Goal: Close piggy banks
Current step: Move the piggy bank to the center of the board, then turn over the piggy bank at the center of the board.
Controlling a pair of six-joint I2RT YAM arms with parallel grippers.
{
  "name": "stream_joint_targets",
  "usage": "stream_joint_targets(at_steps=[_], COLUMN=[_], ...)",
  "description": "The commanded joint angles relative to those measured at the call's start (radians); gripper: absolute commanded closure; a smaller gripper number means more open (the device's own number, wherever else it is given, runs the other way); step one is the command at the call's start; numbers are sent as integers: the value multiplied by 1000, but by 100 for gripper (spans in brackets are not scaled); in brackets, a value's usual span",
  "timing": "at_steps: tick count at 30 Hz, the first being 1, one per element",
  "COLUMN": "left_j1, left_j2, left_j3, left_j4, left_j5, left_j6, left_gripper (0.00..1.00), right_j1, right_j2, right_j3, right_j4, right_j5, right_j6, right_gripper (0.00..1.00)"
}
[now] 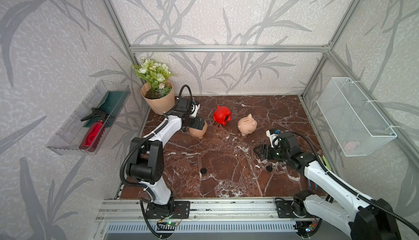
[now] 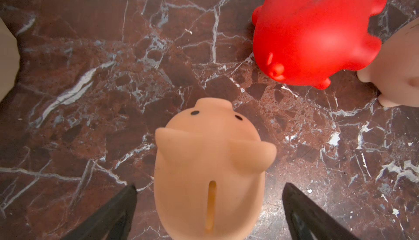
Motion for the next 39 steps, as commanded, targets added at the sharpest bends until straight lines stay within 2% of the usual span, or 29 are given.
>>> stream_joint_targets(at_steps=[1, 23, 35, 39], left_j1=[-28, -55, -54, -54], left_j2=[24, 198, 227, 222], left_j3=[46, 232, 262, 283], left_j4=[10, -147, -181, -213], left_j5=[-54, -142, -146, -115], left_j6=[11, 41, 56, 20], left_gripper=[1, 1, 13, 19], right_j1=[-3, -3, -3, -3], right_j2=[8, 30, 33, 42], right_j3=[24, 20, 3, 0], right_j4=[16, 30, 37, 50], right_j5=[-24, -41, -40, -45], right_j6=[3, 10, 5, 9], right_gripper=[27, 27, 27, 27])
